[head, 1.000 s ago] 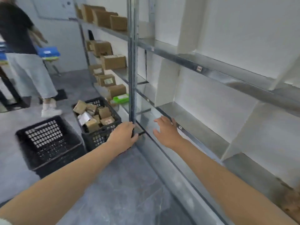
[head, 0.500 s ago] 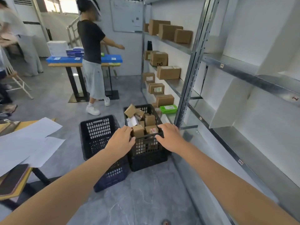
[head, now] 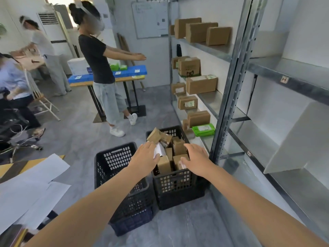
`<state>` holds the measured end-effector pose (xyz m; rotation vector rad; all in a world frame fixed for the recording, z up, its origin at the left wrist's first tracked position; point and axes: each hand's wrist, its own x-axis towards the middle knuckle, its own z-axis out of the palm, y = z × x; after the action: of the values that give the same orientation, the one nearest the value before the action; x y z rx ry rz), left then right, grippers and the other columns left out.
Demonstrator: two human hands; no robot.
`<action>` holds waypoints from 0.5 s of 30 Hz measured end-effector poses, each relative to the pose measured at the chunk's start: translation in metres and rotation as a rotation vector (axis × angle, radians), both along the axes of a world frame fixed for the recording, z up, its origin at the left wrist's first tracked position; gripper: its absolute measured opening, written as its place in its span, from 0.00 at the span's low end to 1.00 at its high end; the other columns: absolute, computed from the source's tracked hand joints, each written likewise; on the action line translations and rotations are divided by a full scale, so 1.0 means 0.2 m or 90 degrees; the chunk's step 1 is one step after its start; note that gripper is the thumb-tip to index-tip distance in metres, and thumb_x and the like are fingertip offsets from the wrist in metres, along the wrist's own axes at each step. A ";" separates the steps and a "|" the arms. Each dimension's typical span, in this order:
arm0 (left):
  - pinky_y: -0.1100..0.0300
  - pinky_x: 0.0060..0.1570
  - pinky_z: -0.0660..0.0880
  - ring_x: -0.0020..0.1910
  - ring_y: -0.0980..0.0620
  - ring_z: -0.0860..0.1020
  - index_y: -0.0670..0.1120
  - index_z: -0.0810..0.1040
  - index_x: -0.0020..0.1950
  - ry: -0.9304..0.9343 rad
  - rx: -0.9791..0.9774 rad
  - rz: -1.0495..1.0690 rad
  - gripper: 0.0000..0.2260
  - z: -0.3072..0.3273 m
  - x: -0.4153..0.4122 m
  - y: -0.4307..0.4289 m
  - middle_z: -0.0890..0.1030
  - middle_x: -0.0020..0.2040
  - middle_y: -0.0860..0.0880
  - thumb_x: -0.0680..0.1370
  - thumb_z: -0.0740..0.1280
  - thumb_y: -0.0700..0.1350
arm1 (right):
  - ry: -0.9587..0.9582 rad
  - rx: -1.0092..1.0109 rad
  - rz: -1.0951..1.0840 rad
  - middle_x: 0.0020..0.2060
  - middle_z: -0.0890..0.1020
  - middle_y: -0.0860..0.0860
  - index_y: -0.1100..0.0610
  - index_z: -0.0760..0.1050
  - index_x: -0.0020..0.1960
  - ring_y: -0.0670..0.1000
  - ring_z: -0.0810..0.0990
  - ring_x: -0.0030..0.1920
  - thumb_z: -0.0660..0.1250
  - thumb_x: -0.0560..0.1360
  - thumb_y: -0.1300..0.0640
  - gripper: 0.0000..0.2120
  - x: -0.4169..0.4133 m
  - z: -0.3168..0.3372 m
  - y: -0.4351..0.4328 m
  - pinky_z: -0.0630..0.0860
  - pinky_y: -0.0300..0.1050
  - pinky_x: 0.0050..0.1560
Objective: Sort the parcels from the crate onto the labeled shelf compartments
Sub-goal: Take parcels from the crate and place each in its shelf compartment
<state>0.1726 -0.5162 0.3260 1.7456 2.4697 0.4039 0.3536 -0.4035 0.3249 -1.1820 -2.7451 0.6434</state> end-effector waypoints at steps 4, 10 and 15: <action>0.54 0.62 0.70 0.62 0.47 0.73 0.43 0.70 0.69 -0.028 -0.011 -0.007 0.17 -0.09 -0.03 0.22 0.75 0.64 0.46 0.82 0.59 0.48 | 0.022 -0.034 -0.025 0.75 0.64 0.55 0.57 0.55 0.79 0.56 0.60 0.76 0.61 0.81 0.49 0.30 -0.06 -0.11 0.22 0.55 0.50 0.75; 0.57 0.63 0.68 0.64 0.48 0.73 0.41 0.67 0.72 -0.053 -0.037 -0.004 0.20 -0.18 -0.10 0.47 0.74 0.66 0.45 0.82 0.60 0.45 | -0.026 -0.091 0.006 0.78 0.60 0.55 0.57 0.51 0.80 0.55 0.57 0.78 0.59 0.82 0.48 0.32 -0.15 -0.25 0.43 0.54 0.52 0.78; 0.52 0.64 0.69 0.65 0.43 0.72 0.40 0.70 0.69 -0.109 -0.091 0.025 0.17 -0.32 -0.19 0.65 0.74 0.66 0.42 0.82 0.60 0.45 | -0.022 -0.116 -0.004 0.77 0.62 0.55 0.57 0.53 0.80 0.55 0.58 0.77 0.61 0.82 0.48 0.32 -0.25 -0.36 0.62 0.56 0.52 0.77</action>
<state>0.1343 -0.3861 0.2616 1.5425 2.3540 0.3550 0.3029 -0.2798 0.2522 -1.2464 -2.7586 0.8971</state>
